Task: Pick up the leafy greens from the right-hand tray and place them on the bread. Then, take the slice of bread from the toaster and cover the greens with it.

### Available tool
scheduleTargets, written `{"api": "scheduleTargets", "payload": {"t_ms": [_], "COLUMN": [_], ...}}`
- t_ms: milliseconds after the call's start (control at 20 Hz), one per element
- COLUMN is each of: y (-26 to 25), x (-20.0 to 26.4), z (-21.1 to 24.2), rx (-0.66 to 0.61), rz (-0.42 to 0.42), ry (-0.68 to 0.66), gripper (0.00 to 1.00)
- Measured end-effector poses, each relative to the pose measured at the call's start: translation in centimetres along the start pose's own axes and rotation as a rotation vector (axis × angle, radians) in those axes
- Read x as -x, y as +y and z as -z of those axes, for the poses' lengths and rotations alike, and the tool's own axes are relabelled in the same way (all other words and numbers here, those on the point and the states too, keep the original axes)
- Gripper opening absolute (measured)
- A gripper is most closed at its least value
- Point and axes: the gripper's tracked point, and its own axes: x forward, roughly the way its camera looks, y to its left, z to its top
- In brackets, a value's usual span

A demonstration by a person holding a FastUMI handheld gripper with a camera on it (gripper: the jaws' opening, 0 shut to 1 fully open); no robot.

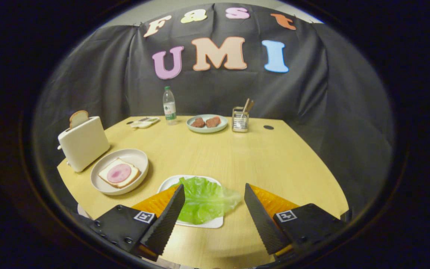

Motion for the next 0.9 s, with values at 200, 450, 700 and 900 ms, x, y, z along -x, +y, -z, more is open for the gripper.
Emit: {"api": "scheduleTargets", "payload": {"t_ms": [200, 450, 700, 900], "y": [-1.8, -3.0, -3.4, -2.6], "x": [-2.8, -5.0, -6.2, -6.5], "z": [1.9, 3.8, 4.2, 4.4], "rx": [-0.012, -0.092, -0.140, -0.149], "rz": [0.032, 0.035, 0.026, -0.007], "ry": [0.109, 0.214, 0.230, 0.242], "gripper": [1.00, 1.00, 0.95, 0.67]}}
